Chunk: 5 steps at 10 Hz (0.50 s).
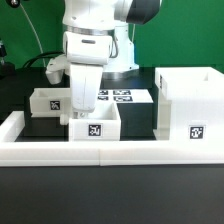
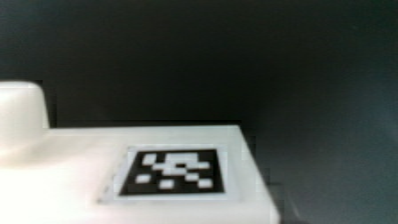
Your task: Assemble drawer
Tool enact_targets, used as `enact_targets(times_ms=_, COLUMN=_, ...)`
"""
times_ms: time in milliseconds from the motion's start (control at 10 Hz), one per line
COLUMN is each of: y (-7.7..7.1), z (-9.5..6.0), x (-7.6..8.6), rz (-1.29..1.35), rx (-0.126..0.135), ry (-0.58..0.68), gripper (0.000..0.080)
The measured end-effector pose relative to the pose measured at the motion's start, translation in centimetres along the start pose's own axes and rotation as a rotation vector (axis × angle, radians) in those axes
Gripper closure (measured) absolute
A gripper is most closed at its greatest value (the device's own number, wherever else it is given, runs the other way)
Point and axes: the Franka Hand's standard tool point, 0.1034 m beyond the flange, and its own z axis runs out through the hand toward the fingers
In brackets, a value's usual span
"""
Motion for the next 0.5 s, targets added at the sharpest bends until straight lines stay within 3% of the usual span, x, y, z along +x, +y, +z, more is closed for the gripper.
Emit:
enact_targets(times_ms=100, y=0.0, z=0.0, x=0.0, rz=0.004, rx=0.0, ry=0.0, gripper=0.0755)
enact_targets(times_ms=300, y=-0.1, z=-0.1, x=0.4, rz=0.021, rx=0.029, ry=0.003, gripper=0.0755)
enact_targets(times_ms=500, y=0.4, z=-0.5, x=2.2, rz=0.066, rx=0.04, ry=0.009, gripper=0.0755)
